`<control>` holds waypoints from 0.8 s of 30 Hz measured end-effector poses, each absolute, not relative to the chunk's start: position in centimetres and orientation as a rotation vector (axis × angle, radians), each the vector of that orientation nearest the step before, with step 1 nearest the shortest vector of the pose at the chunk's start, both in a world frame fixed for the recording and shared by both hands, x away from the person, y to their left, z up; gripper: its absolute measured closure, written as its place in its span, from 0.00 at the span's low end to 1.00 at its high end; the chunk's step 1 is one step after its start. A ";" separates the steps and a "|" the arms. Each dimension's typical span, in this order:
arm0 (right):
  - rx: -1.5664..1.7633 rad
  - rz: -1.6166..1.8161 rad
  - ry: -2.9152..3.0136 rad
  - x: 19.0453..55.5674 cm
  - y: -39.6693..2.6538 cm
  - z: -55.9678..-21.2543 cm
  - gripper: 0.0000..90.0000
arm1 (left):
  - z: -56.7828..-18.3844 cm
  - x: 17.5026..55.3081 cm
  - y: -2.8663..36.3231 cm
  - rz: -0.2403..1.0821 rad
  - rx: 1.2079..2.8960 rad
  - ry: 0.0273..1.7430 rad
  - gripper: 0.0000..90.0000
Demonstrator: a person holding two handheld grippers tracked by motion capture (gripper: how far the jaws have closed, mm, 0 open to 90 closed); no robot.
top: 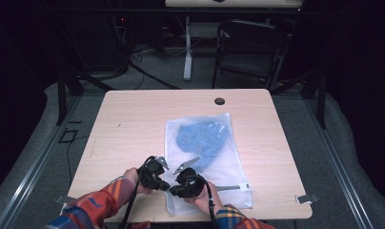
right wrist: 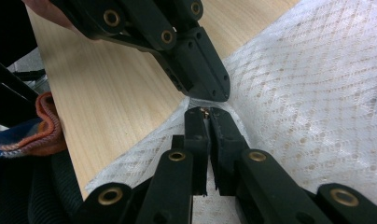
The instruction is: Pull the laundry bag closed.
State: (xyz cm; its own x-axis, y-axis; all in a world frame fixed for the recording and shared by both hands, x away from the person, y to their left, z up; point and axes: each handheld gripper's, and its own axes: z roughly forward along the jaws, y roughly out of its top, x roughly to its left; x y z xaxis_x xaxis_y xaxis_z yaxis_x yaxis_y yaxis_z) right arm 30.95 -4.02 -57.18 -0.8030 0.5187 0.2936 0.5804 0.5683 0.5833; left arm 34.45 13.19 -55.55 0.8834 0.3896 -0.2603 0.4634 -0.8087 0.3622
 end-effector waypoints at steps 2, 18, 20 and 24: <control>-0.949 -1.047 -2.710 31.1 -4.3 -57.1 0.97 | -55.6 34.5 13.2 -0.244 2.630 0.623 1.00; -0.941 -1.064 -2.712 31.1 -4.6 -57.4 0.96 | -55.3 34.6 13.2 -0.217 2.606 0.660 0.98; -0.943 -1.063 -2.711 31.1 -4.6 -57.4 0.96 | -55.4 34.5 13.1 -0.227 2.597 0.676 0.98; -0.951 -1.062 -2.717 30.9 -4.6 -57.4 0.96 | -55.5 34.4 13.1 -0.226 2.602 0.707 1.00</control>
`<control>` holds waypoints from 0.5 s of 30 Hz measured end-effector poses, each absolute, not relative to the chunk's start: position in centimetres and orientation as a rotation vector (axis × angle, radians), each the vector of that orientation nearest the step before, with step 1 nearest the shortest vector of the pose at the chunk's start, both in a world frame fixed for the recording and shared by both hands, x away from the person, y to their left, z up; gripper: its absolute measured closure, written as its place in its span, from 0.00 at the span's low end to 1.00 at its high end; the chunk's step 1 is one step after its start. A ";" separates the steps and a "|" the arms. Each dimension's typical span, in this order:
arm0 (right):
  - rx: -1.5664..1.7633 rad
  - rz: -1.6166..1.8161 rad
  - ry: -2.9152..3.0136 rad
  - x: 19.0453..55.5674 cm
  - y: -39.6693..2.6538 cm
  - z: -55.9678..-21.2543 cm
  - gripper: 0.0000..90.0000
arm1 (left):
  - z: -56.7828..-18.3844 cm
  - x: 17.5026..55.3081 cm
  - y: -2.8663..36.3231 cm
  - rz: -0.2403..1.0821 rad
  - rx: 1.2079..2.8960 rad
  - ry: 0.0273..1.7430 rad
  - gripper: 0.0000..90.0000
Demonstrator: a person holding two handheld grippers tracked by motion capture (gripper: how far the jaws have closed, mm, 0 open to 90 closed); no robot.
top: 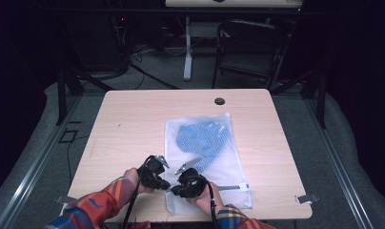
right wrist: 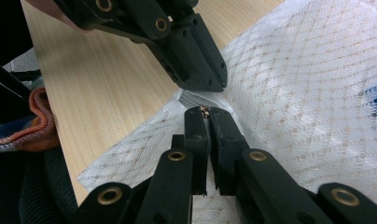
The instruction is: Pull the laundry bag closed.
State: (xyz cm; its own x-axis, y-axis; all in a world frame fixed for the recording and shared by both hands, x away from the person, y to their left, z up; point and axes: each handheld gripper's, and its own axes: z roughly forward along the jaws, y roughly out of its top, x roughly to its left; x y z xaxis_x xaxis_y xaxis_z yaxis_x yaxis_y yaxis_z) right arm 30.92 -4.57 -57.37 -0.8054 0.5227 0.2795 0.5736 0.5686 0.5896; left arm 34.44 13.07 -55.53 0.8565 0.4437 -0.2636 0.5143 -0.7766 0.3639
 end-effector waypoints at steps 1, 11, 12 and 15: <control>-0.952 -1.065 -2.716 30.9 -4.6 -57.4 0.96 | -55.5 34.3 13.0 -0.218 2.612 0.705 1.00; -0.958 -1.055 -2.717 31.0 -4.7 -57.3 0.96 | -55.5 34.2 13.0 -0.194 2.633 0.656 1.00; -0.956 -1.058 -2.715 31.0 -4.7 -57.3 0.96 | -55.5 34.2 13.0 -0.193 2.633 0.655 1.00; -0.978 -1.050 -2.714 31.0 -4.8 -57.2 0.96 | -55.4 34.2 13.0 -0.195 2.636 0.647 1.00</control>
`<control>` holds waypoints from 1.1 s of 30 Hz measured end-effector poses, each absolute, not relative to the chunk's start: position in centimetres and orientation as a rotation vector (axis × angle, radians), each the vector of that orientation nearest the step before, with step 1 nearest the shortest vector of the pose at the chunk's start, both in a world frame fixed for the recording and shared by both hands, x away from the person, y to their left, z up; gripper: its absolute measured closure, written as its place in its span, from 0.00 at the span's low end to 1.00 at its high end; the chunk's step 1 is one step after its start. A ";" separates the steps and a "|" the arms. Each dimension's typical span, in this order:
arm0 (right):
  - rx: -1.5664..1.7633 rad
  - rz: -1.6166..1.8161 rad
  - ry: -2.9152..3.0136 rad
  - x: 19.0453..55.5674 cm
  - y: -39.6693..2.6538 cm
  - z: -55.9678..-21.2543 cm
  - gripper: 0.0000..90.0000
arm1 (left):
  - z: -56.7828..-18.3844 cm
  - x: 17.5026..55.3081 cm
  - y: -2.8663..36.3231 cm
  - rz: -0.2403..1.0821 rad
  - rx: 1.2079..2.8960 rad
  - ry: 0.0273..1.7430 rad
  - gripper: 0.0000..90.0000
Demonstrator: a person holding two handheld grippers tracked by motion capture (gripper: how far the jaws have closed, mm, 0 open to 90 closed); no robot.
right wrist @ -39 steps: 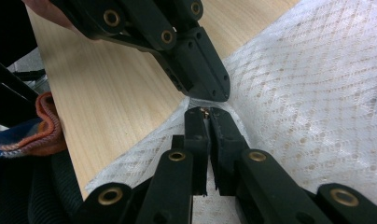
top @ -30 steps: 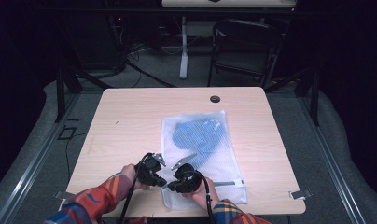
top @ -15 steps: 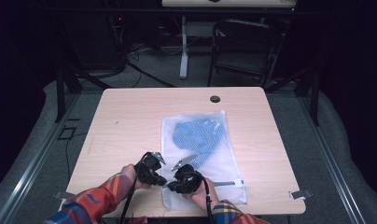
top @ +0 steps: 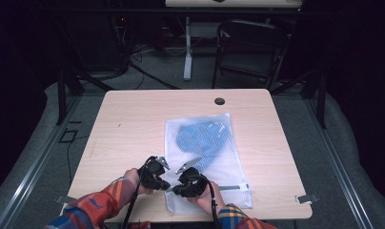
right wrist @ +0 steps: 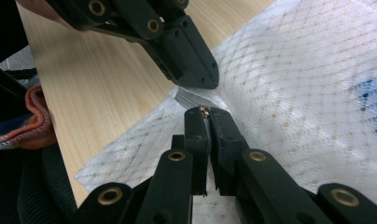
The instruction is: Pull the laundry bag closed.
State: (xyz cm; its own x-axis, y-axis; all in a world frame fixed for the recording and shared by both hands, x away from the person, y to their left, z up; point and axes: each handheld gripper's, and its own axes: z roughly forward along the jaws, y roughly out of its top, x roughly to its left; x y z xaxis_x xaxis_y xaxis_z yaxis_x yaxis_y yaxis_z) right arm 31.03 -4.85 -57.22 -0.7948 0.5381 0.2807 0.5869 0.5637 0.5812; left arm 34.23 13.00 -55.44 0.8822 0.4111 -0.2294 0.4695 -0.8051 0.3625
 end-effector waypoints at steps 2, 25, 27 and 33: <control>-0.972 -1.047 -2.713 31.1 -4.9 -57.2 0.96 | -55.5 34.2 13.0 -0.195 2.632 0.650 1.00; -0.975 -1.007 -2.732 31.2 -5.7 -56.9 0.96 | -55.5 34.3 13.1 -0.207 2.628 0.643 1.00; -0.976 -0.988 -2.734 31.3 -5.8 -56.8 0.96 | -55.5 34.3 13.1 -0.207 2.629 0.642 1.00; -0.987 -0.967 -2.744 31.3 -6.1 -56.7 0.96 | -55.5 34.4 13.1 -0.210 2.624 0.642 1.00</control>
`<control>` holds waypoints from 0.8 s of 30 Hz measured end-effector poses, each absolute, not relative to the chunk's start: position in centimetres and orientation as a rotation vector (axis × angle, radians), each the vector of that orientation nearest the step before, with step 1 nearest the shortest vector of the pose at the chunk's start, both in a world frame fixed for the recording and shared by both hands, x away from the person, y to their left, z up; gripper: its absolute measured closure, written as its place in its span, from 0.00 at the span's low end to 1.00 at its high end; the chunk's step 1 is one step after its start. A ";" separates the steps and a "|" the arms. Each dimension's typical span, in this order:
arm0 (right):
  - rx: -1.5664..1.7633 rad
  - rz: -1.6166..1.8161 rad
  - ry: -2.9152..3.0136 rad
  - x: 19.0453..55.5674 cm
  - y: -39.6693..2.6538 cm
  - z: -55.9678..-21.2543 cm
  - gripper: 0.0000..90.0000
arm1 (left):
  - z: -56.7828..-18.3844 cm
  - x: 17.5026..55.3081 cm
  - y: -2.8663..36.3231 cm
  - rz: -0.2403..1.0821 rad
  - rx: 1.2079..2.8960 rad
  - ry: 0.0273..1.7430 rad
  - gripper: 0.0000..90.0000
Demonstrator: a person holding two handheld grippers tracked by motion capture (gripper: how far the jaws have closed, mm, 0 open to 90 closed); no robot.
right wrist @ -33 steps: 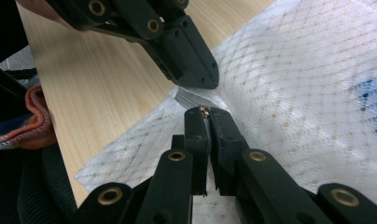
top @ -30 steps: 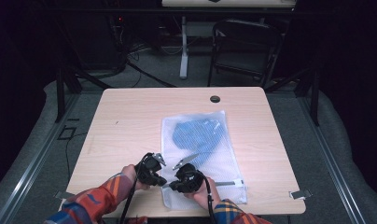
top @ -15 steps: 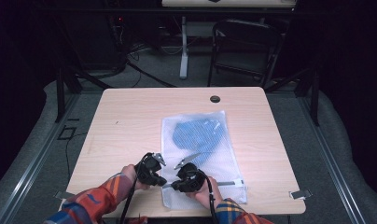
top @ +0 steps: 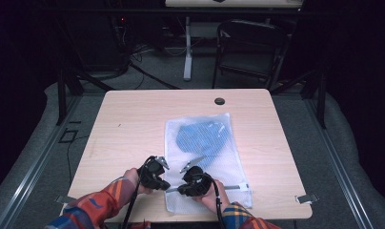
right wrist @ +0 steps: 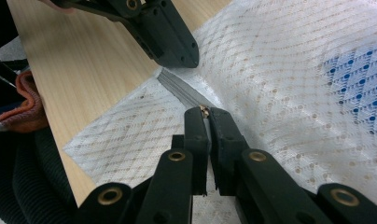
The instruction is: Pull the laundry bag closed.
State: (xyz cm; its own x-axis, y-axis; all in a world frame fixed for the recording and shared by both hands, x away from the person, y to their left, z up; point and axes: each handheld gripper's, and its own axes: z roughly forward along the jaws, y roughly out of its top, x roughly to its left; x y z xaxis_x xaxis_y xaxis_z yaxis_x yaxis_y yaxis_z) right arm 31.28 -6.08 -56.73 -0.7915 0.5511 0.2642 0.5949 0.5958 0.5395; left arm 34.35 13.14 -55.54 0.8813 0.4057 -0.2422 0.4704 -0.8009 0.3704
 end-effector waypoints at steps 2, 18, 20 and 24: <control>-0.996 -0.977 -2.732 31.2 -6.1 -56.8 0.96 | -55.5 34.4 13.1 -0.208 2.627 0.642 1.00; -1.008 -0.938 -2.746 31.4 -6.9 -56.6 0.96 | -55.5 34.3 13.1 -0.201 2.629 0.635 1.00; -1.008 -0.925 -2.749 31.4 -6.9 -56.6 0.96 | -55.5 34.3 13.1 -0.199 2.633 0.637 1.00; -1.010 -0.923 -2.758 31.3 -6.8 -56.5 0.96 | -55.4 34.2 13.0 -0.190 2.619 0.649 1.00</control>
